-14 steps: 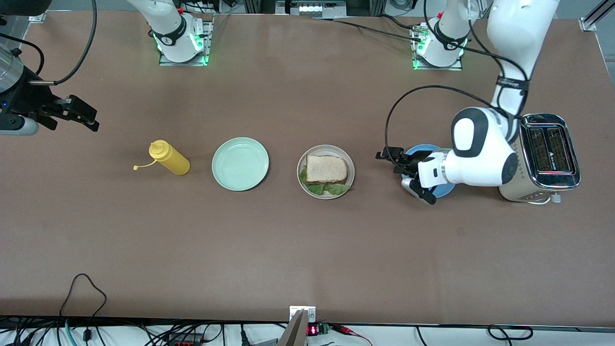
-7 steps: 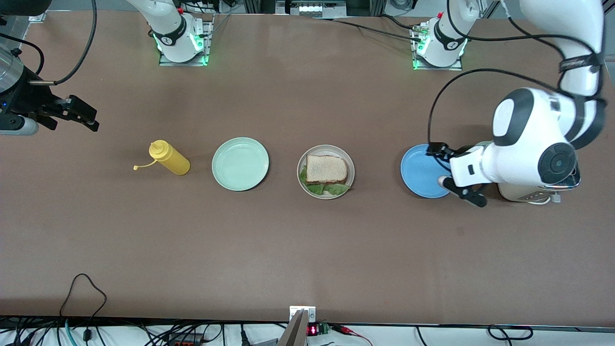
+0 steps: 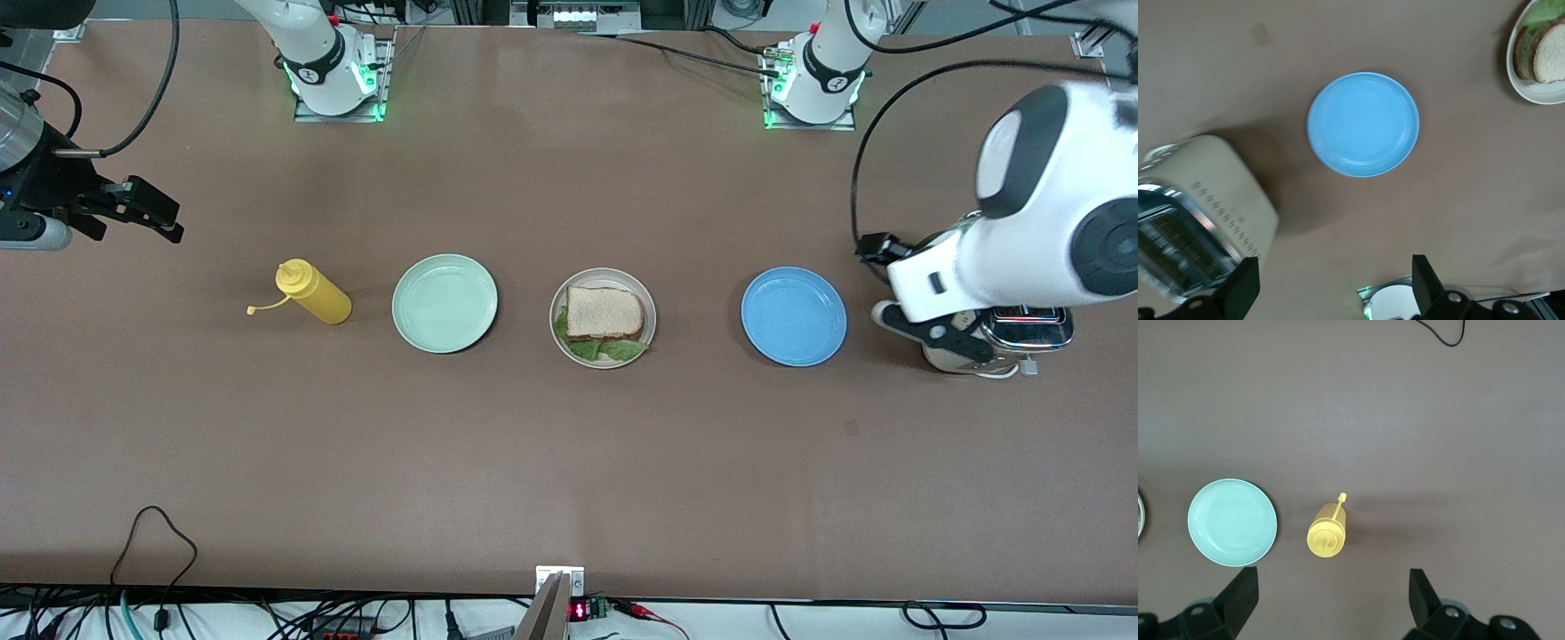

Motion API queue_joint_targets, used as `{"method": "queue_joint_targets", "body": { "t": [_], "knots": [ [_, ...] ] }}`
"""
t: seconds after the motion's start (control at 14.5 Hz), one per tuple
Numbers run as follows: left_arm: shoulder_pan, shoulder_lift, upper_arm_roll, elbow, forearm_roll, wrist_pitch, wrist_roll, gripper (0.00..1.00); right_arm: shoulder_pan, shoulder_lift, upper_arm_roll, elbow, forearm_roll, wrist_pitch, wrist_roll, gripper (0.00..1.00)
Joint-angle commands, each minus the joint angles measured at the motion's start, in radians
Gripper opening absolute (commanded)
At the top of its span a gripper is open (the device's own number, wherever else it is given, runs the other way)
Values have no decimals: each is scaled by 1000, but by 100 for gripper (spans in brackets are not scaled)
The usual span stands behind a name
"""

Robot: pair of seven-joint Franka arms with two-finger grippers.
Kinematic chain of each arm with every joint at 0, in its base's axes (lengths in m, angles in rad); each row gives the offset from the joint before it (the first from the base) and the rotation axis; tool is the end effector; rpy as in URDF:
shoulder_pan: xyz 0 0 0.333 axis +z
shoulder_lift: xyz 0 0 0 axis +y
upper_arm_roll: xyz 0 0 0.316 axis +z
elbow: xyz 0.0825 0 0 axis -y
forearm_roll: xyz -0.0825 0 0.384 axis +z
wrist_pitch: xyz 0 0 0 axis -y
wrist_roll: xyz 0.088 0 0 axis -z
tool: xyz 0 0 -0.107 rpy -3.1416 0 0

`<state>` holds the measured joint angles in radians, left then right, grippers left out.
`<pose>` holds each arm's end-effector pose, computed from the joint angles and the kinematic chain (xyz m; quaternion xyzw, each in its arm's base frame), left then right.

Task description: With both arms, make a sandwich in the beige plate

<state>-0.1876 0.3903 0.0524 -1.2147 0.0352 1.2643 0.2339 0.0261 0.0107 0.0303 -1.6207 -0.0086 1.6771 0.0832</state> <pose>0.6242 -0.0869 0.5333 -0.9689 0.1787 0.1703 0.0192 0.5661 0.0310 0.6043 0.9996 -0.0130 0.0231 0.0025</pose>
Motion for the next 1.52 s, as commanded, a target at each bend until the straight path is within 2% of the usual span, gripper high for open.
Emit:
{"method": "queue_joint_targets", "body": {
  "t": [0.0, 0.14, 0.28, 0.41, 0.55, 0.97, 1.45],
  "knots": [
    [55, -53, 10, 40, 9, -37, -30, 100, -5, 6, 5, 19, -11, -16, 15, 100],
    [69, -135, 9, -49, 9, 25, -146, 100, -6, 6, 5, 19, -11, -16, 15, 100],
    [117, -253, -23, -237, -1, 137, -275, 100, -6, 6, 5, 19, -11, -16, 17, 100],
    [163, -335, -54, -362, -8, 268, -266, 100, -6, 6, 5, 19, -11, -16, 17, 100],
    [168, -372, -54, -428, -8, 341, -252, 100, -6, 6, 5, 19, -11, -16, 17, 100],
    [155, -464, -51, -529, 3, 363, -159, 100, -6, 8, 5, 19, -11, -16, 18, 100],
    [152, -444, -54, -509, 2, 365, -156, 100, -6, 8, 5, 19, -11, -16, 18, 100]
  ]
}}
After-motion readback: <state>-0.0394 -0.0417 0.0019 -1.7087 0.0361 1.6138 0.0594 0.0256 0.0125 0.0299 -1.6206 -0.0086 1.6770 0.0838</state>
